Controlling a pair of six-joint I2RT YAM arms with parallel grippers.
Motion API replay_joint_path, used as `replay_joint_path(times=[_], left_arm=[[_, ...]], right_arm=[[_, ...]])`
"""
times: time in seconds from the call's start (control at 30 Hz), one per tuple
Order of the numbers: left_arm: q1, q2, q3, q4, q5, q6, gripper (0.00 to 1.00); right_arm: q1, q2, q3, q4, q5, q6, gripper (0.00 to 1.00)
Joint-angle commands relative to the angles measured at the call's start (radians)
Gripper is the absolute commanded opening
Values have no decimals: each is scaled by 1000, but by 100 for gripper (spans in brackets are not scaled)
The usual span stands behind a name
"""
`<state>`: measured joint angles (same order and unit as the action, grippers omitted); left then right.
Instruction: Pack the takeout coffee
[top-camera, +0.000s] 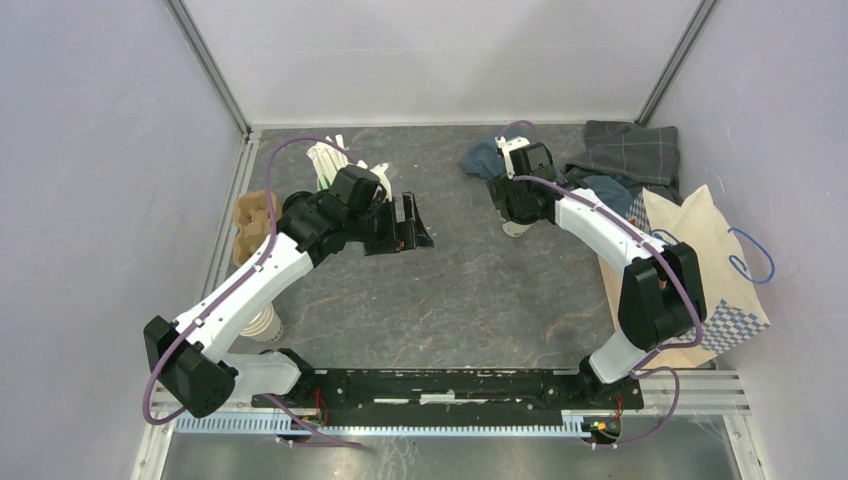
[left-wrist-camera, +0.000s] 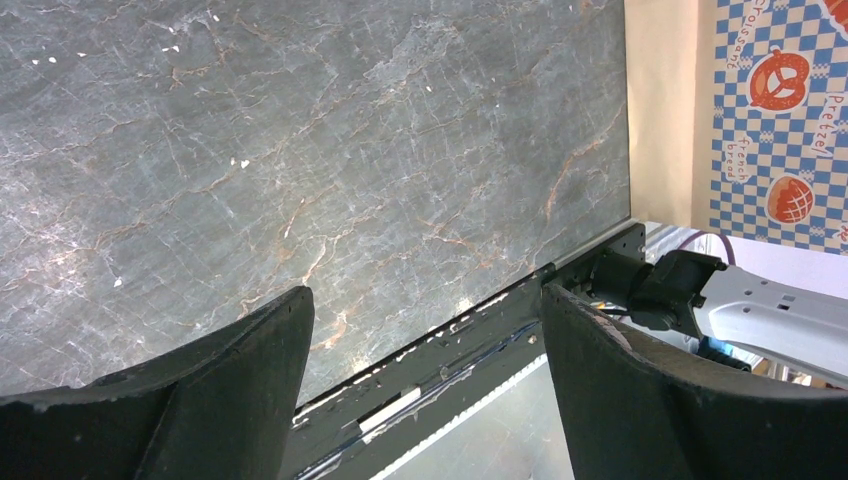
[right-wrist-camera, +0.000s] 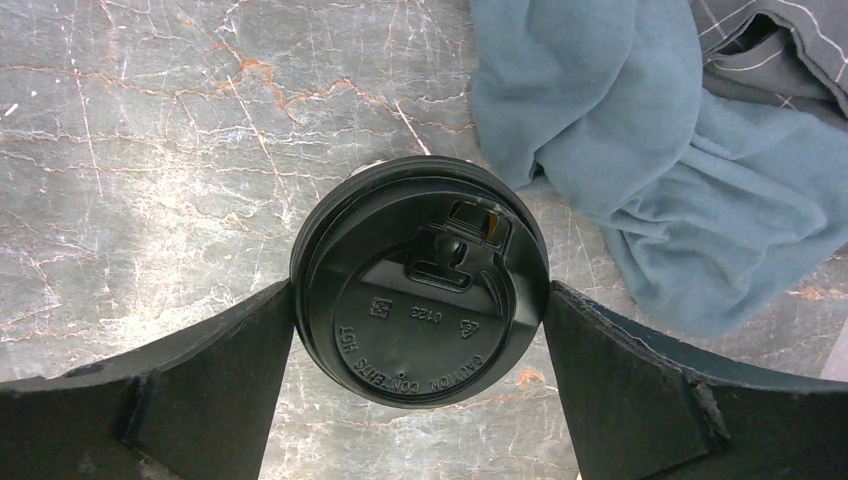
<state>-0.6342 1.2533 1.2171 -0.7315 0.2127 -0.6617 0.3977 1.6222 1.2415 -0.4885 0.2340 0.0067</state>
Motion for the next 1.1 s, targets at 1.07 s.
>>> replay_joint_path(times=[1.07], left_arm=[[86, 609, 380, 335, 299, -134, 81]], right_arm=[[73, -196, -185, 117, -313, -269, 98]])
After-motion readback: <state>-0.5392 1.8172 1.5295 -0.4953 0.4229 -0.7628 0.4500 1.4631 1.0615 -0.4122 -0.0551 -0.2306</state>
